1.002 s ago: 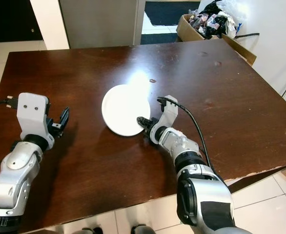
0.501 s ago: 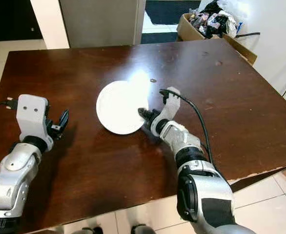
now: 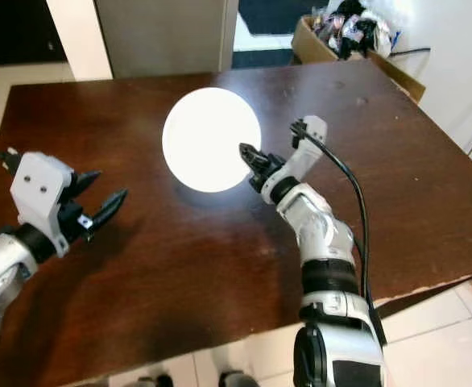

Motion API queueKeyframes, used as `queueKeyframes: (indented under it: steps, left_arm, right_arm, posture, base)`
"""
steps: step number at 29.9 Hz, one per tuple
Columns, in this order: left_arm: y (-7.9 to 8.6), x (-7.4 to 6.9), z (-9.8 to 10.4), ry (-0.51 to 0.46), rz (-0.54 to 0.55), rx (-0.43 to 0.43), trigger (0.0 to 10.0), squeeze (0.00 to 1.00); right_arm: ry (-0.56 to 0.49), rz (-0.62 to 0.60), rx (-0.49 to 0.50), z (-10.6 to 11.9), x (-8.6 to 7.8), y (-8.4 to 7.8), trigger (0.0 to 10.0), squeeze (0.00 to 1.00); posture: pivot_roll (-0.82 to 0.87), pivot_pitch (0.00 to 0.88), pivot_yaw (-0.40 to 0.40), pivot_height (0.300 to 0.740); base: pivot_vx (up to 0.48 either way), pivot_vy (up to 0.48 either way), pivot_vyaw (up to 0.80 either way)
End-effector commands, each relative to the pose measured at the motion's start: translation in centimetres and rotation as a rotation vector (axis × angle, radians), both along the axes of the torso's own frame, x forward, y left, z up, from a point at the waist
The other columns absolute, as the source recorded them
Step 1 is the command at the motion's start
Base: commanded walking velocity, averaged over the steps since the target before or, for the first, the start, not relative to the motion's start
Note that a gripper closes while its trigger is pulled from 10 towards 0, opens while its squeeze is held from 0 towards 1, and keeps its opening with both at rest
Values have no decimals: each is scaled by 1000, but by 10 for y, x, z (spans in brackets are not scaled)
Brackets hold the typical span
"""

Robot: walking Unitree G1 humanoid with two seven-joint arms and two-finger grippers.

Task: Setting the table

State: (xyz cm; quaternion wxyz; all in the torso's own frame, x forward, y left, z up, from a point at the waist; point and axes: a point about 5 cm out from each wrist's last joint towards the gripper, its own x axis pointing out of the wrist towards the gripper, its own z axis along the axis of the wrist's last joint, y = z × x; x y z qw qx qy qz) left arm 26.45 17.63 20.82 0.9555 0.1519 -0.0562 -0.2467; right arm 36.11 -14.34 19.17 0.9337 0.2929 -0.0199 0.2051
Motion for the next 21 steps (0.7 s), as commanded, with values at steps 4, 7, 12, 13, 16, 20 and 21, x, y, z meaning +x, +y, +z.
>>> queueKeyframes:
  steps: [4,7,12,13,16,20,21]
  left_arm:
    - [2,5,-23,91,194,-101,10000,0]
    - [-4,6,-36,124,273,-154,10000,0]
    - [-11,6,-45,151,306,-186,10000,0]
    - [-11,6,-45,156,303,-188,10000,0]
    - [-11,5,-44,158,296,-181,10000,0]
    - [-12,5,-42,144,303,-177,10000,0]
    - [-12,6,-42,149,307,-185,10000,0]
  right_arm:
    - [-113,-182,-23,6,-23,1,10000,0]
    - [-146,-207,-41,5,-34,7,10000,0]
    - [-160,-177,-20,3,-41,16,10000,0]
    - [-150,-169,1,3,-43,18,10000,0]
    - [-116,-153,83,3,-46,22,10000,0]
    - [-111,-153,136,4,-48,23,10000,0]
    - [-110,-156,154,5,-49,23,10000,0]
  posture:
    - [-90,80,53,740]
    - [-97,81,57,740]
    - [-98,82,56,740]
    - [-98,82,56,740]
    - [-91,82,54,740]
    - [-89,82,57,740]
    - [-89,82,57,740]
  base:
    - [0,0,0]
    - [0,0,0]
    - [0,0,0]
    - [0,0,0]
    - [0,0,0]
    - [0,0,0]
    - [0,0,0]
